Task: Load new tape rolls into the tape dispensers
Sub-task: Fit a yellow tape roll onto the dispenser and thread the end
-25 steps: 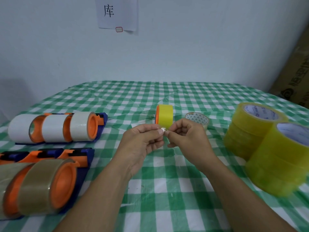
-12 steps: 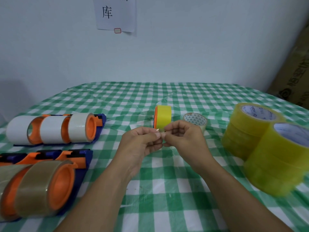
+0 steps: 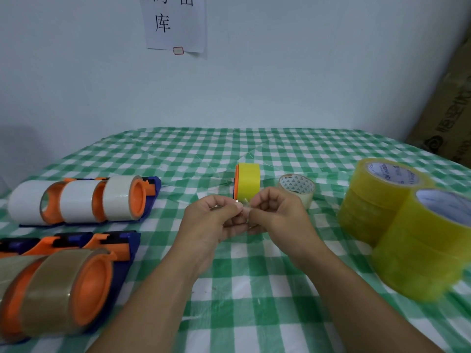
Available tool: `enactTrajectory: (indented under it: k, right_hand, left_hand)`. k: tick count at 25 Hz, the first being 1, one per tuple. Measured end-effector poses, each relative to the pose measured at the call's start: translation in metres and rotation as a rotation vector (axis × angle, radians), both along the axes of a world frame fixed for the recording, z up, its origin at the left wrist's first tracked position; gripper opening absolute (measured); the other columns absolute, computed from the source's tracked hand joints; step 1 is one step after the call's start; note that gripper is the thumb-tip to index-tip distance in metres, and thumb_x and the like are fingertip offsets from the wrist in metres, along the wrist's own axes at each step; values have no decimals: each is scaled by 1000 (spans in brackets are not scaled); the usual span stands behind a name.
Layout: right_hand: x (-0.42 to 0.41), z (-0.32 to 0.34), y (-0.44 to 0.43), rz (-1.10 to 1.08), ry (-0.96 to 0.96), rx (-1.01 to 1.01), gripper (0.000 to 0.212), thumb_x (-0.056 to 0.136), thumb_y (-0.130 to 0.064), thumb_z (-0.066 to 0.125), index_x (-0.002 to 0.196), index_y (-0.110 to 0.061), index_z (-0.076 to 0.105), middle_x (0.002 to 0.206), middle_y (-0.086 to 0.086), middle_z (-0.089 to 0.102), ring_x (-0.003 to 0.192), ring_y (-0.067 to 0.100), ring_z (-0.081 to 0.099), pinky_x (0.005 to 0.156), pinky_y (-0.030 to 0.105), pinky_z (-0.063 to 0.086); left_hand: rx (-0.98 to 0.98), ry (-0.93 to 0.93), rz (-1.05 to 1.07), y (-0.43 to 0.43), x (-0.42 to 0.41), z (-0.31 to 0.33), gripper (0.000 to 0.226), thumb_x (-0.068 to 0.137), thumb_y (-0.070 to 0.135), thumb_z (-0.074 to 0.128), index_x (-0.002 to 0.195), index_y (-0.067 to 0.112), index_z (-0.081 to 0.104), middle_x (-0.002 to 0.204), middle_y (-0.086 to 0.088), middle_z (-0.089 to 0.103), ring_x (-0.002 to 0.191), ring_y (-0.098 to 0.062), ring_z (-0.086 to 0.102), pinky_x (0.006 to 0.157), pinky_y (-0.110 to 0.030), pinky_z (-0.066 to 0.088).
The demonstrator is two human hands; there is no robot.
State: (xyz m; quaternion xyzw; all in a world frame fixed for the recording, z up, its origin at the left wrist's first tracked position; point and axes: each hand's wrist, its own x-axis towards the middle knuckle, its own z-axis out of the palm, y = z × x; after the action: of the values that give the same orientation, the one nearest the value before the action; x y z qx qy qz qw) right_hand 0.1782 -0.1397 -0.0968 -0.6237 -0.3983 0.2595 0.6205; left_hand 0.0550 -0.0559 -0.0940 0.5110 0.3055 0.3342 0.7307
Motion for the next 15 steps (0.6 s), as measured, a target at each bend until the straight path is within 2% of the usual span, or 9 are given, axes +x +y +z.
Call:
enactTrajectory:
  k: [3, 6, 8, 10, 15]
  right_hand:
    - [-1, -3, 1, -13, -68, 4, 14, 88, 1, 72, 85, 7, 60, 71, 18, 63, 61, 22, 60, 57, 32, 55]
    - [0, -4, 2, -32, -127, 0, 7, 88, 1, 70, 83, 0, 66, 70, 20, 66, 59, 20, 59, 54, 30, 55]
    - [1, -4, 2, -13, -132, 15, 7, 89, 1, 70, 84, -3, 72, 75, 21, 71, 62, 22, 64, 60, 33, 59]
    - [1, -4, 1, 5, -126, 18, 9, 90, -2, 71, 85, -6, 76, 76, 15, 74, 67, 21, 70, 66, 32, 62]
    - [2, -4, 0, 63, -54, -6, 16, 88, 3, 71, 89, -12, 76, 83, 12, 76, 76, 26, 71, 76, 38, 63]
  left_hand:
    - [85, 74, 32, -3, 2, -2, 5, 88, -2, 70, 91, -2, 66, 80, -25, 73, 65, -24, 72, 60, -33, 61]
    - [172, 127, 11, -4, 2, -3, 4, 90, -1, 69, 91, -4, 70, 72, -18, 73, 57, -21, 69, 57, -31, 61]
    - [202, 139, 17, -2, 1, -3, 5, 90, -2, 68, 91, -3, 73, 73, -16, 74, 60, -19, 70, 60, -30, 62]
    - [212, 144, 16, -1, 0, -3, 10, 91, -3, 66, 92, 0, 76, 75, -16, 76, 66, -21, 73, 65, -32, 63]
    - [249, 154, -2, -1, 1, -4, 16, 82, -12, 71, 93, 0, 75, 83, -17, 77, 76, -26, 76, 68, -28, 62]
